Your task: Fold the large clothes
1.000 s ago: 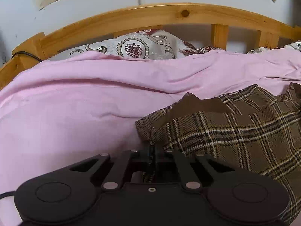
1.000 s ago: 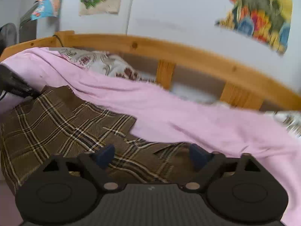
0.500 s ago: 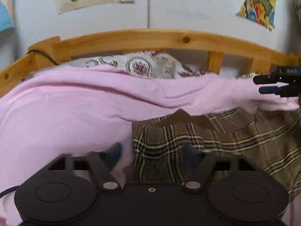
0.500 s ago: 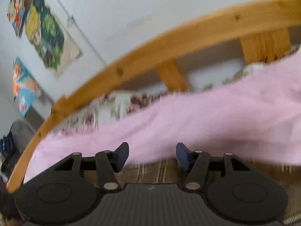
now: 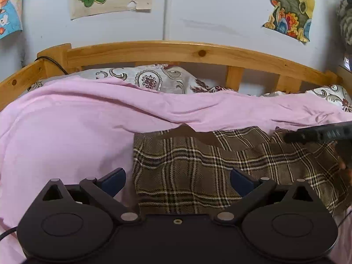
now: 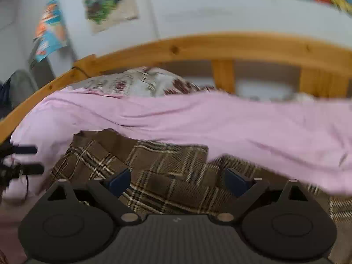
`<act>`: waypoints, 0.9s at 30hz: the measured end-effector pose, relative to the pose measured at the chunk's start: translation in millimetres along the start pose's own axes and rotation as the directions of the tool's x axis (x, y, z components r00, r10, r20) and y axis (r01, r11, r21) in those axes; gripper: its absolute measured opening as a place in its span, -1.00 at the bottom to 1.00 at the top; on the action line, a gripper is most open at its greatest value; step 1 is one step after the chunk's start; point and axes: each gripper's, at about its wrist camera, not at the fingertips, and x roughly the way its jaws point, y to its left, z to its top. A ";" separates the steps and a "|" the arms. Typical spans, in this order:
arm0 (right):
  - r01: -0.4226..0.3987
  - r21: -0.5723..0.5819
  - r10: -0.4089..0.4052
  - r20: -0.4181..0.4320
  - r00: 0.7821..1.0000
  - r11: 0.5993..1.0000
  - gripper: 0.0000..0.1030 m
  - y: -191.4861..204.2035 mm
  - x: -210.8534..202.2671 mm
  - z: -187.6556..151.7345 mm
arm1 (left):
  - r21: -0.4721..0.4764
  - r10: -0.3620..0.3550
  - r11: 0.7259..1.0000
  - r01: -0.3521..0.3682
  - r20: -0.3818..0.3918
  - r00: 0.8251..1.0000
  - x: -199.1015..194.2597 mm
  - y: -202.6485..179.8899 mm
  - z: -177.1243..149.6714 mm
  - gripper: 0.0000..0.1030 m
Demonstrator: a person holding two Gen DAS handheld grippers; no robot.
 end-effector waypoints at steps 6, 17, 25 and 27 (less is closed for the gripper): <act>-0.193 0.414 0.239 -0.061 0.969 0.890 0.86 -44.2 47.0 9.2 | -0.061 -0.011 0.998 0.010 -0.022 1.000 -2.4 6.6 -15.3 0.98; -0.142 0.297 0.100 0.151 0.984 0.944 0.95 -19.0 4.5 10.1 | -0.241 -0.149 0.962 0.132 -0.057 0.987 -2.3 15.3 -89.8 0.98; 0.241 -0.084 -0.219 0.216 0.952 0.967 0.95 49.1 -67.4 -91.6 | -0.337 -0.103 0.937 0.088 -0.028 0.994 29.6 28.7 -102.3 0.99; 0.354 -0.162 -0.301 0.279 0.912 0.921 0.96 69.4 -68.1 -112.0 | -0.347 -0.106 0.934 0.088 -0.033 0.994 37.0 31.4 -101.1 0.99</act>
